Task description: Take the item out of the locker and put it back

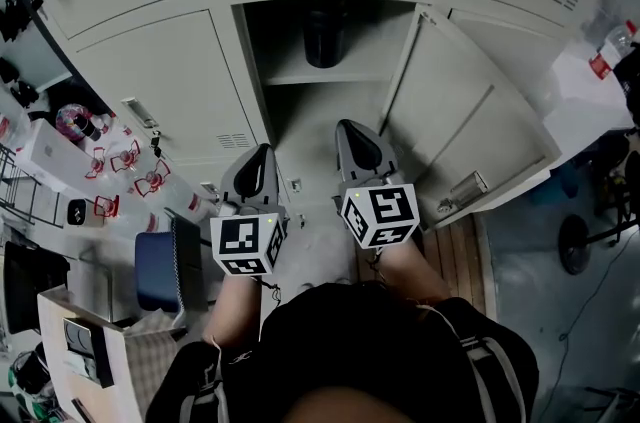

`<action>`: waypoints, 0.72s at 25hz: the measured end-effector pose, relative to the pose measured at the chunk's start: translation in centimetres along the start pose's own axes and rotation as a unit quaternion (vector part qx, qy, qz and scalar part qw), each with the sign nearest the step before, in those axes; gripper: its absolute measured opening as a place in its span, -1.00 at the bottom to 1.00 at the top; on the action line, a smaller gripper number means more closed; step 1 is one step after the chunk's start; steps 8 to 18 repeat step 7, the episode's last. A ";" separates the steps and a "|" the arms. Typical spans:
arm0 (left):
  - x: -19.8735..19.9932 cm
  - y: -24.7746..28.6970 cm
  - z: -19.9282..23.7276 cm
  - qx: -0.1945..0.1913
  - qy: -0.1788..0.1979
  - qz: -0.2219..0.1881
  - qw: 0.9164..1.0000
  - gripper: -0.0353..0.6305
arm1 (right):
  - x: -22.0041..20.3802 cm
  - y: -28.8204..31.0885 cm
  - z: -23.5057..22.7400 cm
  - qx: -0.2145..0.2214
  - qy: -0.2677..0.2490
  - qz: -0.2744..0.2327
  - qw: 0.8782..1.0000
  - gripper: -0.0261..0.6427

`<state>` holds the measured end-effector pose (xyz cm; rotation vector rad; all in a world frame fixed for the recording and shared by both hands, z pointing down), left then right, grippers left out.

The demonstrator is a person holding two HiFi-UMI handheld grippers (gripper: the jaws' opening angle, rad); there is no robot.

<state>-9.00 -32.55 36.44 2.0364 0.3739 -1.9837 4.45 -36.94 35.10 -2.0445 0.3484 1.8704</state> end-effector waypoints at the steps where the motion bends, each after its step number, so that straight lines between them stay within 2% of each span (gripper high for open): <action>1: 0.0 0.0 0.0 -0.001 0.000 -0.001 1.000 -0.86 | -0.1 0.0 0.1 0.000 -0.002 0.001 1.000 -0.89; 18: 0.2 -0.4 0.2 -0.007 0.000 -0.004 1.000 -0.86 | 0.0 -0.2 0.7 -0.003 -0.005 0.000 1.000 -0.89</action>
Point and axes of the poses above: the fingertips, and each gripper's own axes: y forward along the fingers, z to its left, x out of its top, the point moved 2 cm from there along -y, backward along the fingers, and after that the axes turned 8 degrees about -x, right-handed, at the moved point
